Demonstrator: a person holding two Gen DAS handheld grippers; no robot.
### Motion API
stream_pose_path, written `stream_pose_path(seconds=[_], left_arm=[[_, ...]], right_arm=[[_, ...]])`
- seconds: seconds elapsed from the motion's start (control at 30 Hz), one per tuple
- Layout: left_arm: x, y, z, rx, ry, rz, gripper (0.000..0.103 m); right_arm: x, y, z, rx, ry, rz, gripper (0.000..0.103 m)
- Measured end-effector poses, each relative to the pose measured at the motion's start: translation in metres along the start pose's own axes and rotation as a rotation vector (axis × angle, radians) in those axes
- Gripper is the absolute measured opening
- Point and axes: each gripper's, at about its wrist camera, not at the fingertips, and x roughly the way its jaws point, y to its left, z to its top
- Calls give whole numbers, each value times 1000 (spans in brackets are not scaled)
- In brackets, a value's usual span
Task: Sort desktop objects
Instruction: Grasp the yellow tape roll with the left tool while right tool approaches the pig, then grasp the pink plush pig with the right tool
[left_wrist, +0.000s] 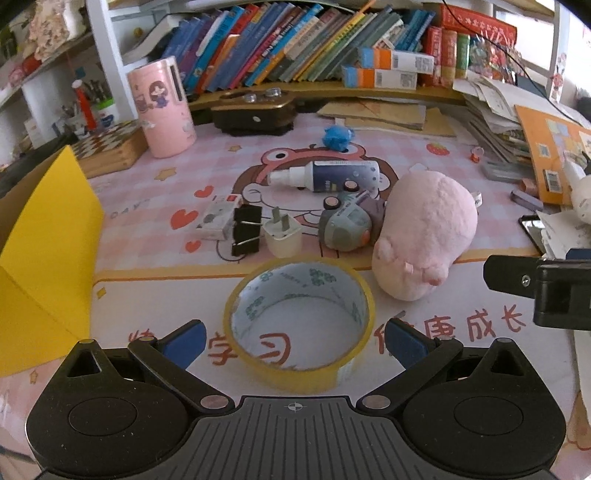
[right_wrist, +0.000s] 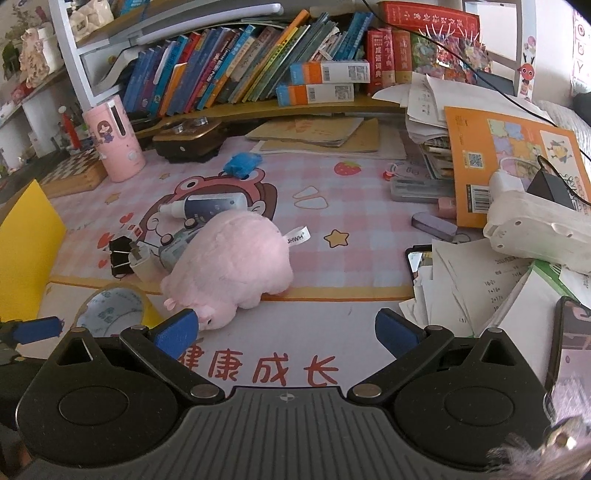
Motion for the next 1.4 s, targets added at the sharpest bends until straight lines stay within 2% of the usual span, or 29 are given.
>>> stream_pose_path(seconds=[0.43, 0.53, 0.67, 0.87, 1.2, 1.4], left_arm=[[29, 2, 4, 5, 37, -5, 102], [28, 5, 3, -6, 38, -36, 93], [26, 10, 2, -19, 43, -33, 92], [8, 32, 2, -99, 3, -4, 92], [-34, 65, -2, -204, -52, 44, 92], [-52, 70, -6, -210, -76, 70, 92]], right_arm=[[9, 0, 4, 0, 11, -7, 103], [11, 1, 5, -4, 14, -4, 103], [16, 6, 8, -13, 19, 6, 103], [28, 14, 15, -10, 31, 32, 103], [58, 28, 33, 107, 34, 67, 103], [91, 26, 34, 174, 125, 28, 102]])
